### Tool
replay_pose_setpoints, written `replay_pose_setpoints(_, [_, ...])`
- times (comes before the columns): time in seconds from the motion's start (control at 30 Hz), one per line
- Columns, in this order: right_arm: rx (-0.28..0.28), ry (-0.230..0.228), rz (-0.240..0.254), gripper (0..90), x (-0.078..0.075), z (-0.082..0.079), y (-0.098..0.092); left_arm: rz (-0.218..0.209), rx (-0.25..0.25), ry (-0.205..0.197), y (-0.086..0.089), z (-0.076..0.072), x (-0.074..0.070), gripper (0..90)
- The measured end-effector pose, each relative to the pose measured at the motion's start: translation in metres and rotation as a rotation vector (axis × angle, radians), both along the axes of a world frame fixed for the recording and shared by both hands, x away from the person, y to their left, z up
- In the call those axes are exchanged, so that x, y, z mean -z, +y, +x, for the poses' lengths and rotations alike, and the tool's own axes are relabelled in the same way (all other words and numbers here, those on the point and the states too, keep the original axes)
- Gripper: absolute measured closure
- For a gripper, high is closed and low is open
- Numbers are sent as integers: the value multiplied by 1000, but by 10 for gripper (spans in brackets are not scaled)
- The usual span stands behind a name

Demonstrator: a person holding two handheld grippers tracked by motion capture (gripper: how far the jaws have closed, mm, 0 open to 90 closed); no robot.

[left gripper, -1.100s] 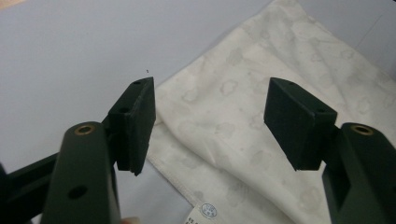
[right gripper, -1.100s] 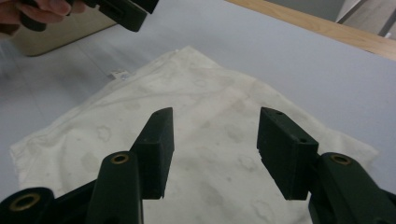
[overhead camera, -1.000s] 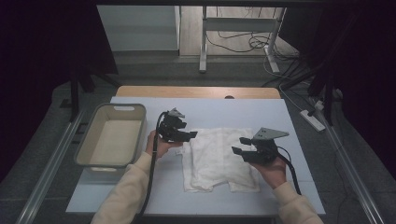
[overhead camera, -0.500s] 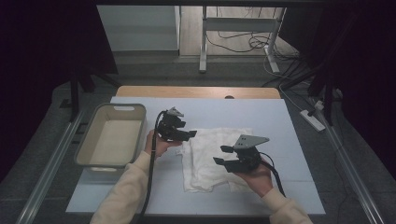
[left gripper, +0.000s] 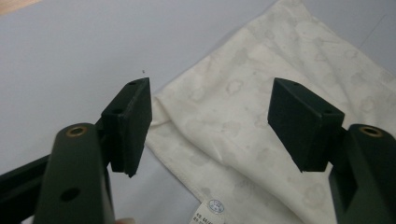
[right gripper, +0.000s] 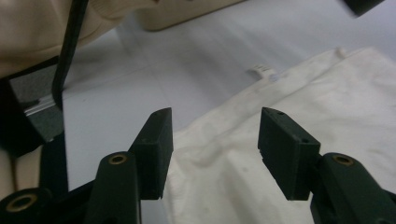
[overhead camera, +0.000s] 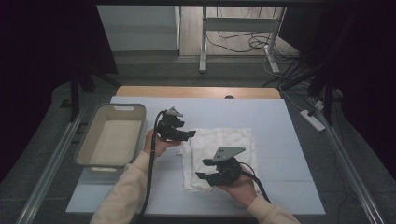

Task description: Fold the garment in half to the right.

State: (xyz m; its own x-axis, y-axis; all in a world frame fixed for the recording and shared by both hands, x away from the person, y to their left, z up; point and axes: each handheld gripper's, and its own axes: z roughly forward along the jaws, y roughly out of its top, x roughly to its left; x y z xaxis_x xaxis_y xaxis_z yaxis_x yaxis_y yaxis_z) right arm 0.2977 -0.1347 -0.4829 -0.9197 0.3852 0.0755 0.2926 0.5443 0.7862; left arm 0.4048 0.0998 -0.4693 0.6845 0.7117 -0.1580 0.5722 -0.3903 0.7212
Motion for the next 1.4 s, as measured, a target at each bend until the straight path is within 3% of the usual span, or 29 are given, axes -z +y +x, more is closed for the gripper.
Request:
replay_pose_setpoints(0.7, [-55,34,-92,439,22,-14,23,13,7,15,-2,4,5,294])
replay_pose_setpoints(0.8, [-64,25,-102,433,24,-17,26,14,6,17,-2,3,5,293])
replay_pose_setpoints(1.0, [-49,-10,-173,358,33,-20,33,17,2,15,-1,2,5,287])
replay_pose_setpoints(1.2, [-52,-14,-213,276,42,-24,42,24,4,26,-2,4,7,285])
replay_pose_setpoints(1.4, [-51,-57,-230,314,47,-25,52,18,-11,21,1,4,7,284])
